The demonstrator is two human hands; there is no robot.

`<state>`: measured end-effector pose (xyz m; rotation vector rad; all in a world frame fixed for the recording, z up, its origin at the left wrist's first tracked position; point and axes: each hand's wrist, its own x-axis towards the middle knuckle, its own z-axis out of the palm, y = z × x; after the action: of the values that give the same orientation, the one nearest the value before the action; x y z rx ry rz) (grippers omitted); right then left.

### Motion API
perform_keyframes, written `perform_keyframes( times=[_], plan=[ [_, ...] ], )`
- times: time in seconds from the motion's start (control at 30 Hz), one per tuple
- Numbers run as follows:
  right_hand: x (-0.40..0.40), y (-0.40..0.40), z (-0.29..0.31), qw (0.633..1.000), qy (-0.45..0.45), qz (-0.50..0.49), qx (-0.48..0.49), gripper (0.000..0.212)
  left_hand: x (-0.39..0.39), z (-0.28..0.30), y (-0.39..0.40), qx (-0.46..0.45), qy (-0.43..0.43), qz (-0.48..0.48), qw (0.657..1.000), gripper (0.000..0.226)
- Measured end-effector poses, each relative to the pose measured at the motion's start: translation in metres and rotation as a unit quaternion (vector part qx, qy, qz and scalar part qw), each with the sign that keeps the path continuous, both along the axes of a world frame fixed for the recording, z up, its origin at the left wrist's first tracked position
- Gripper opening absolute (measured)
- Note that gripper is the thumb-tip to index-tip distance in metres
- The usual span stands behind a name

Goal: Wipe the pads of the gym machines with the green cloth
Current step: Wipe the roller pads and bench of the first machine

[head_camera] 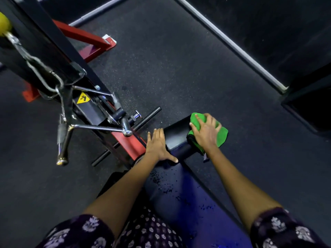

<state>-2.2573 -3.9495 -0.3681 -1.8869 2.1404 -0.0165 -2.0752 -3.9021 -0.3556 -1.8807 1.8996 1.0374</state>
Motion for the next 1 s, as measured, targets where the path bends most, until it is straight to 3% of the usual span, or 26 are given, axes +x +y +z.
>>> perform_keyframes(
  times=[0.17,0.27,0.33,0.43,0.47,0.53,0.67,0.8,0.87,0.93,1.0],
  plan=[
    [0.048,0.052,0.008,0.984,-0.009,0.177,-0.01,0.048,-0.011,-0.01,0.022,-0.077,-0.047,-0.021,0.996,0.127],
    [0.036,0.057,0.003,0.97,0.002,0.24,-0.033,0.053,-0.009,-0.015,0.028,-0.099,-0.012,-0.018,0.995,0.123],
    [0.015,0.033,0.0,0.985,0.028,0.166,-0.047,0.049,-0.003,-0.009,0.02,-0.092,0.02,-0.017,0.995,0.129],
    [-0.004,-0.005,0.003,0.999,-0.013,-0.05,0.007,0.048,0.017,-0.002,-0.004,-0.1,0.091,0.029,0.99,0.103],
    [-0.001,-0.01,0.004,0.997,-0.007,-0.07,0.008,0.048,0.024,-0.003,-0.011,-0.095,0.112,0.039,0.988,0.093],
    [0.019,-0.006,0.007,0.999,0.014,-0.028,0.01,0.047,0.031,-0.005,-0.022,-0.076,0.119,0.037,0.989,0.085],
    [0.063,0.04,0.011,0.99,0.003,0.143,-0.007,0.053,0.025,-0.008,-0.027,0.002,0.057,0.034,0.998,0.107],
    [0.034,0.042,0.012,0.974,-0.017,0.227,0.0,0.056,0.015,-0.01,-0.021,0.029,0.045,0.026,0.998,0.119],
    [0.001,0.023,0.006,0.989,0.003,0.148,0.003,0.054,0.005,-0.008,-0.012,0.003,0.016,0.016,1.0,0.131],
    [-0.024,0.002,0.005,1.0,0.003,0.021,0.012,0.053,-0.005,-0.007,0.0,-0.042,-0.016,0.007,0.999,0.133],
    [-0.025,-0.008,0.006,0.999,-0.007,-0.035,0.02,0.052,-0.012,-0.008,0.013,-0.067,-0.035,0.007,0.997,0.132]
  ],
)
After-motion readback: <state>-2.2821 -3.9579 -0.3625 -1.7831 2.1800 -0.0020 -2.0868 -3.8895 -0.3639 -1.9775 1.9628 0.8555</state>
